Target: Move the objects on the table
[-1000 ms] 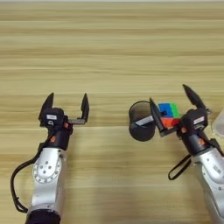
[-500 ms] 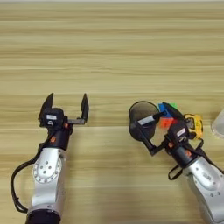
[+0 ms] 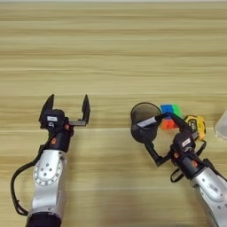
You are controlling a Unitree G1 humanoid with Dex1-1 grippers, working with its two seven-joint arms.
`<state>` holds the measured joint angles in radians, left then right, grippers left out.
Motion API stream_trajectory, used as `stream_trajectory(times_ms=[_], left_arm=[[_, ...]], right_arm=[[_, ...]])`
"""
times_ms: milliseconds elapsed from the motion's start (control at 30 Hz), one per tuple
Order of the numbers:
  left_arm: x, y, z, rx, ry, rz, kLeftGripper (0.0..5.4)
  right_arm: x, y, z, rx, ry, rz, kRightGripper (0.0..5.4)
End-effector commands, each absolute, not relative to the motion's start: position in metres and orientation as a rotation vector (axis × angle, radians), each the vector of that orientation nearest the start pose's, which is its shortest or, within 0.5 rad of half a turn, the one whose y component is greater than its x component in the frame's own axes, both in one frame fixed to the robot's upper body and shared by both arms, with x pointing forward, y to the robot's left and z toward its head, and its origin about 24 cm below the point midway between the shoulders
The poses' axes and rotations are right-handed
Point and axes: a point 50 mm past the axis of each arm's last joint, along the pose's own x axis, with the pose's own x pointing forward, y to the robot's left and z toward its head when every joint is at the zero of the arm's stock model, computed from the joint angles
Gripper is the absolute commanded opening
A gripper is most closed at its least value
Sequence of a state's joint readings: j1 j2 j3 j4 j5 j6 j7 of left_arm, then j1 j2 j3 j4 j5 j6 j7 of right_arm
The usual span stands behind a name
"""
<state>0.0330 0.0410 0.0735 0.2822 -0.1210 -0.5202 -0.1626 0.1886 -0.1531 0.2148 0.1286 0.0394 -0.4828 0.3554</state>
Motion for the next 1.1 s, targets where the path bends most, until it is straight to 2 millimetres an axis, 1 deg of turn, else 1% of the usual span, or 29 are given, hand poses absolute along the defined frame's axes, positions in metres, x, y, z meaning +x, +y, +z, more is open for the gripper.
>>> stream_trajectory(times_ms=[33, 433, 567, 700, 833, 1100], left_arm=[[0.235, 0.173, 0.020, -0.039, -0.218, -0.042, 5.40], [0.235, 0.172, 0.020, -0.040, -0.218, -0.044, 5.40], [0.235, 0.172, 0.020, -0.041, -0.218, -0.044, 5.40], [0.235, 0.172, 0.020, -0.040, -0.217, -0.045, 5.40], [0.235, 0.172, 0.020, -0.040, -0.217, -0.043, 5.40], [0.234, 0.173, 0.020, -0.038, -0.216, -0.043, 5.40]], right_arm=[[0.198, -0.127, 0.006, -0.099, -0.126, 0.511, 5.40], [0.204, -0.132, -0.003, -0.109, -0.117, 0.468, 5.40], [0.204, -0.129, -0.008, -0.110, -0.096, 0.485, 5.40], [0.204, -0.123, -0.016, -0.116, -0.061, 0.519, 5.40], [0.205, -0.115, -0.021, -0.130, -0.052, 0.550, 5.40], [0.216, -0.113, -0.027, -0.131, -0.040, 0.509, 5.40]])
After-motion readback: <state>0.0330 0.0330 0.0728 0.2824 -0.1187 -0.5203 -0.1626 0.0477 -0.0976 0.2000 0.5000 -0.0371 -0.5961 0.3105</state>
